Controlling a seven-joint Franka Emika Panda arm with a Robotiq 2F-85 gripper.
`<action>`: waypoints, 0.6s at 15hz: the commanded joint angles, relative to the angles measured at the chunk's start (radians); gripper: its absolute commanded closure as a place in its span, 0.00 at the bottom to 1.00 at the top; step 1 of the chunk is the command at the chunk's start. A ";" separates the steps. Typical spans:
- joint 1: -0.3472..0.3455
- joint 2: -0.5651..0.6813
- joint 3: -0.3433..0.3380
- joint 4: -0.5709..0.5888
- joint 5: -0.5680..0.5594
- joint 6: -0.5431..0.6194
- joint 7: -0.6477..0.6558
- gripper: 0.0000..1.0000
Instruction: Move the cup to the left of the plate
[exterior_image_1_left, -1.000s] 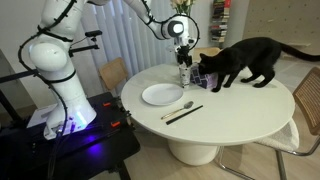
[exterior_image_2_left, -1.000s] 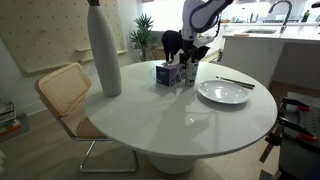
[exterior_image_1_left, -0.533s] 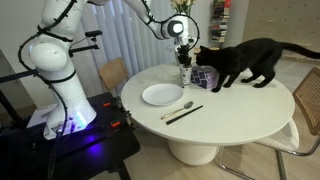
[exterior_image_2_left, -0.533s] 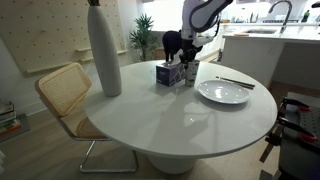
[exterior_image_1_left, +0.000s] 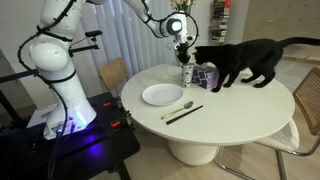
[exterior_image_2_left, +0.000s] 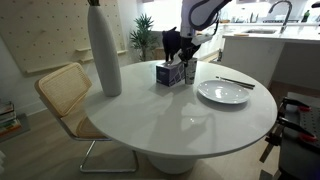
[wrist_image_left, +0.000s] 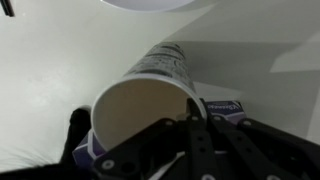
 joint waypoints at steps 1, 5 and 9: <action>0.025 -0.048 -0.010 -0.036 -0.025 0.006 0.031 0.99; 0.054 -0.103 -0.016 -0.069 -0.037 -0.004 0.076 0.99; 0.093 -0.197 -0.017 -0.131 -0.077 -0.015 0.155 0.99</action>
